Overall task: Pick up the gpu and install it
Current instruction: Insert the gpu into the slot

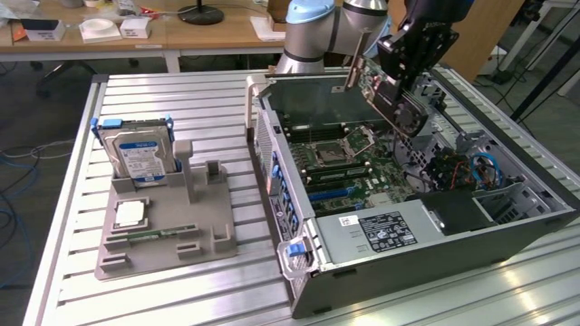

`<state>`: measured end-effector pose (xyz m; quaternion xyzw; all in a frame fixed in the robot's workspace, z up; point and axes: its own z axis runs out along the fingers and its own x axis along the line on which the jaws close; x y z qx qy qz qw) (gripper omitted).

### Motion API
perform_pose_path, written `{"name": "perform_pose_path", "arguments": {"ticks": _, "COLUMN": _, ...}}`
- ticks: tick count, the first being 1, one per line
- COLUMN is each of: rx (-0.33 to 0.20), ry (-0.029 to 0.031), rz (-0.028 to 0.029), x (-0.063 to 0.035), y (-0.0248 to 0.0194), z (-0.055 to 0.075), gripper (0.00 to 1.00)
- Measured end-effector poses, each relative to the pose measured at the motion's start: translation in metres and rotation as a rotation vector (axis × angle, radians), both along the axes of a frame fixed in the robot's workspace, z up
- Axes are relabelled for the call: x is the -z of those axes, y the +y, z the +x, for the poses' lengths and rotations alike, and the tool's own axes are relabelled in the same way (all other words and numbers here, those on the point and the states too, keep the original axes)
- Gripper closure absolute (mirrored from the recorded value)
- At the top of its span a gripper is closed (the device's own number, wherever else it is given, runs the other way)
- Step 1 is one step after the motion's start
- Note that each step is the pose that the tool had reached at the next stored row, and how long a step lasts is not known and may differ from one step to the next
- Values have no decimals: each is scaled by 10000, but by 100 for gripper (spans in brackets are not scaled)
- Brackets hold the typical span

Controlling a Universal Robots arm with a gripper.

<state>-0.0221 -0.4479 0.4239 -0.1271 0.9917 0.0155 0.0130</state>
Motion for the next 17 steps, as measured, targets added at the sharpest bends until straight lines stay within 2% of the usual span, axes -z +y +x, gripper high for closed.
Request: {"name": "perform_pose_path", "arguments": {"ticks": 17, "rx": -1752, "ry": 0, "rz": 0, "x": 0, "y": 0, "z": 0, "gripper": 74}}
